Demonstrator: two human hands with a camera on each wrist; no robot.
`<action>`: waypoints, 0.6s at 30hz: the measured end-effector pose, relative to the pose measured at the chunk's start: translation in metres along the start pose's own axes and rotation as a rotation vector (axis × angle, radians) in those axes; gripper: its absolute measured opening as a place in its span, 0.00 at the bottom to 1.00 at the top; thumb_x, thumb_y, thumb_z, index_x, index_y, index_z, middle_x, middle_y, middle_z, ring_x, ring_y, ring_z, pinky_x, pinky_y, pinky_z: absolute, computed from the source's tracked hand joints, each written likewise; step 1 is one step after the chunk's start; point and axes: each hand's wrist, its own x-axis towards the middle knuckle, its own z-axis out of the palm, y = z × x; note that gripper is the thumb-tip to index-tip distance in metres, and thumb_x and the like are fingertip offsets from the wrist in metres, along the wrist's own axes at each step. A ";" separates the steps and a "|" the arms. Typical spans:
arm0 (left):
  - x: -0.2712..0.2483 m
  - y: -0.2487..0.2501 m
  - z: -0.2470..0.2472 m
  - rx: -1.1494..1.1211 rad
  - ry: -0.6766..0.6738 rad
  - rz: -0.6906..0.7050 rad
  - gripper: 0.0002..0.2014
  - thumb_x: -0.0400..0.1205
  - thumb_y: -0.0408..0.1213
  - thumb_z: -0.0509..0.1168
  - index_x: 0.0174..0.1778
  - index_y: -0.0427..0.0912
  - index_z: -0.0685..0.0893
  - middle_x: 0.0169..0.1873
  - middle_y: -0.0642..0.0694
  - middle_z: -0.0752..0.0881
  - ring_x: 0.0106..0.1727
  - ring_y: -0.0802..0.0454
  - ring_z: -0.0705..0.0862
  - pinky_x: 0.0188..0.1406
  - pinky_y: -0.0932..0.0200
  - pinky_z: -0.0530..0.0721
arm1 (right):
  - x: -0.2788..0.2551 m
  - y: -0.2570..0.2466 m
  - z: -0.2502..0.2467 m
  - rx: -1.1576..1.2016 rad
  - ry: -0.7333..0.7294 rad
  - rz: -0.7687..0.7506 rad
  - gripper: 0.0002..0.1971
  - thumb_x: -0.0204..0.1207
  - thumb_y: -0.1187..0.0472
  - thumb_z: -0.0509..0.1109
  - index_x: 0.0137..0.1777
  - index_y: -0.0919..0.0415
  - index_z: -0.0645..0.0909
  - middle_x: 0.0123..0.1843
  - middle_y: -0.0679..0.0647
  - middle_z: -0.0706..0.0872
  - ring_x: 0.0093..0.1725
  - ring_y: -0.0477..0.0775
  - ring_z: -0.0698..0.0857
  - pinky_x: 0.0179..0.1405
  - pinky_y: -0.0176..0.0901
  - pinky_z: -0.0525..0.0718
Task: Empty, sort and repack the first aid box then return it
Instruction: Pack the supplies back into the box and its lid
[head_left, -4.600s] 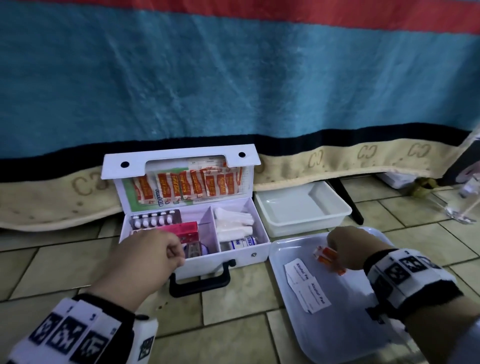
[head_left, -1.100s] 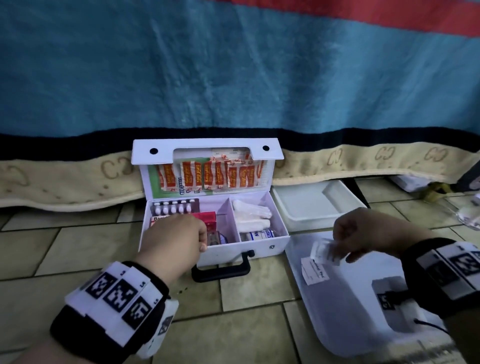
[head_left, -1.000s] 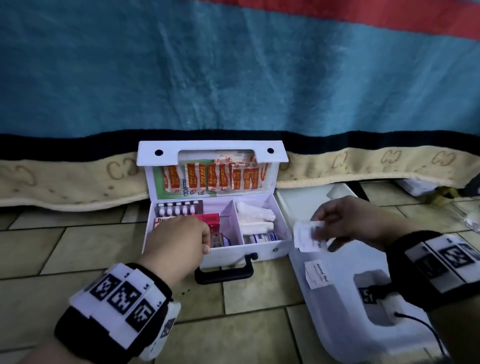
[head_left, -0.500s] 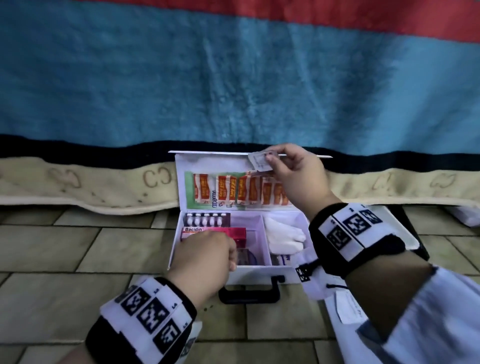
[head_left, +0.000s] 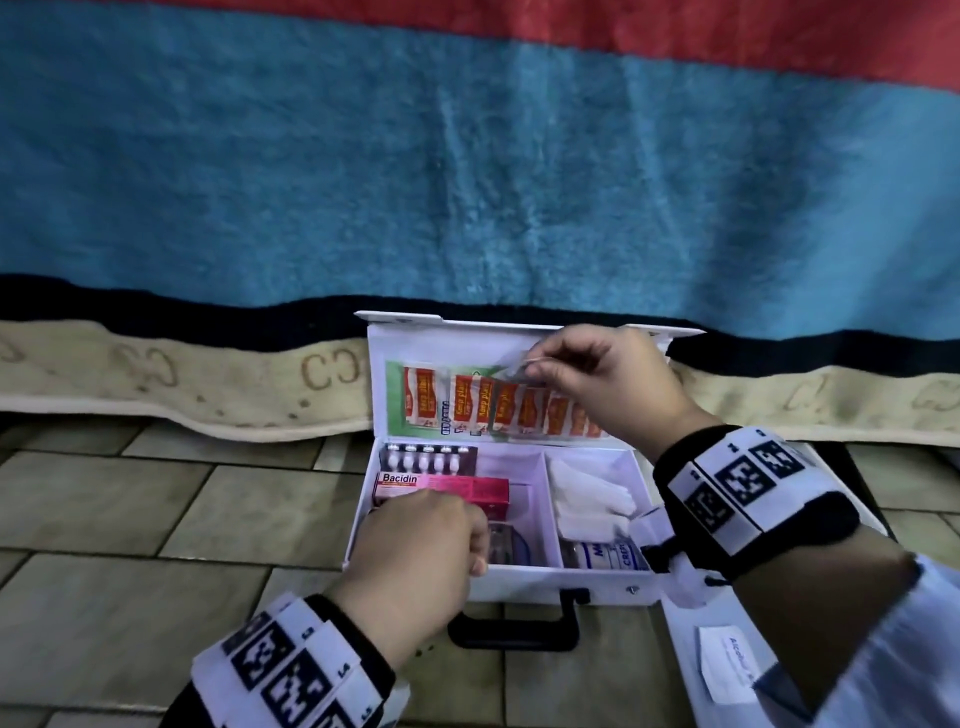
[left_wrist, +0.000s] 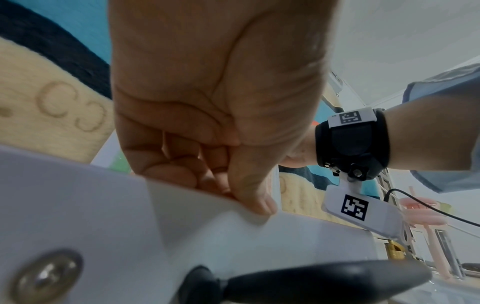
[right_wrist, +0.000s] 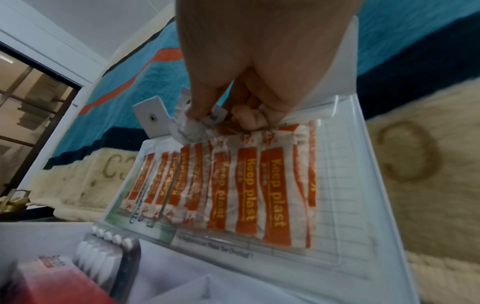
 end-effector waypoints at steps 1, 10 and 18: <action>0.000 0.000 0.000 -0.002 0.000 -0.003 0.03 0.75 0.40 0.68 0.42 0.53 0.85 0.33 0.57 0.83 0.47 0.60 0.83 0.40 0.66 0.76 | 0.001 0.002 0.000 -0.012 -0.009 0.008 0.07 0.71 0.63 0.76 0.37 0.49 0.87 0.32 0.36 0.86 0.34 0.31 0.83 0.39 0.23 0.78; 0.001 -0.002 0.001 -0.015 0.007 0.011 0.03 0.76 0.43 0.68 0.44 0.53 0.85 0.42 0.55 0.89 0.47 0.60 0.84 0.45 0.65 0.79 | 0.008 0.005 0.002 0.202 0.037 0.083 0.10 0.74 0.66 0.72 0.37 0.49 0.81 0.27 0.39 0.87 0.25 0.37 0.81 0.31 0.31 0.82; 0.000 -0.002 0.002 -0.024 0.007 0.000 0.03 0.75 0.41 0.68 0.43 0.53 0.85 0.41 0.55 0.89 0.46 0.60 0.83 0.44 0.67 0.78 | 0.009 0.003 0.002 0.311 0.056 0.108 0.11 0.74 0.68 0.71 0.36 0.51 0.81 0.25 0.43 0.87 0.21 0.40 0.80 0.26 0.32 0.81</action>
